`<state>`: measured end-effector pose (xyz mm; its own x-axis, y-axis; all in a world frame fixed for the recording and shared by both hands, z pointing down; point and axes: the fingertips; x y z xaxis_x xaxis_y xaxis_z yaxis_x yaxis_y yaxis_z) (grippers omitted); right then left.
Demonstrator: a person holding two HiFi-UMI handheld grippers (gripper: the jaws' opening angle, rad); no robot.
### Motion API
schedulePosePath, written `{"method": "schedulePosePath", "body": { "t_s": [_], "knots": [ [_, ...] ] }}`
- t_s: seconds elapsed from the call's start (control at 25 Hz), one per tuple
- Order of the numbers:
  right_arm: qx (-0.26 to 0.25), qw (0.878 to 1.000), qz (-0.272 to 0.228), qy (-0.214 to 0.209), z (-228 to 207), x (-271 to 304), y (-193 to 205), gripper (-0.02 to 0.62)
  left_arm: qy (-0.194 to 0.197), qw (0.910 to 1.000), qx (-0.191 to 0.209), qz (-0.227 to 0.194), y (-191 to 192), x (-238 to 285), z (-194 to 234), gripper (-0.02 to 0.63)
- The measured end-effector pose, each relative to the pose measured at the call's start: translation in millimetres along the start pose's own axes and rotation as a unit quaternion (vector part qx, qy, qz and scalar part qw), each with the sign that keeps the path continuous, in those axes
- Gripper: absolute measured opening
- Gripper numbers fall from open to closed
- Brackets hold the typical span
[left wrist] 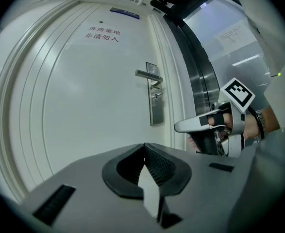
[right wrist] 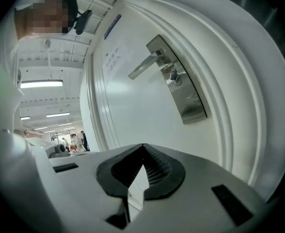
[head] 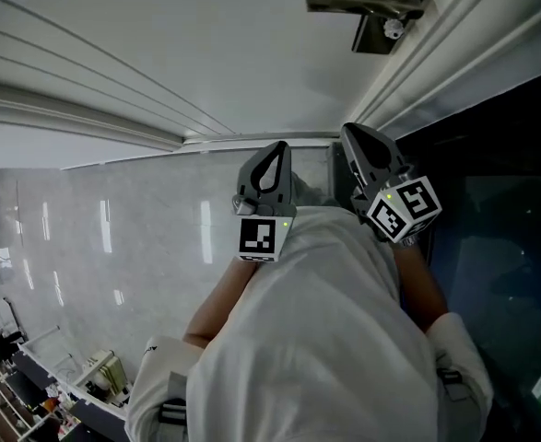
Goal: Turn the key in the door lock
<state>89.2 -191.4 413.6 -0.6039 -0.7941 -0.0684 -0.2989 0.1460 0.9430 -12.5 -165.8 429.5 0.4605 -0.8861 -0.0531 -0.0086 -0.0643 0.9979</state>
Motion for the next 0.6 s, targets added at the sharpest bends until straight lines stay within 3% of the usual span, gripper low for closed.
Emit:
{"method": "schedulePosePath", "body": {
  "t_s": [0.44,0.6],
  "knots": [
    [-0.046,0.998,0.029,-0.024,22.9,-28.6,39.3,0.005,0.073,0.9971,0.003,0.022,16.8,6.1,-35.0,0.009],
    [-0.075,0.996,0.031,-0.030,31.5,-34.2,39.7,0.005,0.076,0.9967,-0.008,0.026,17.8,0.0,-42.6,0.009]
  ]
}}
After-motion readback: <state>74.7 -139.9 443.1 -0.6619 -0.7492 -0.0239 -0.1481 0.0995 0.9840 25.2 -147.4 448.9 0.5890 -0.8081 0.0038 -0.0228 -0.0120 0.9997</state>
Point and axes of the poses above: the fingertips, and each gripper's own axes: x forward along the fingers, z to its left, y out of its underside, and after that the axes turned 11 degrees about -z, right-handed
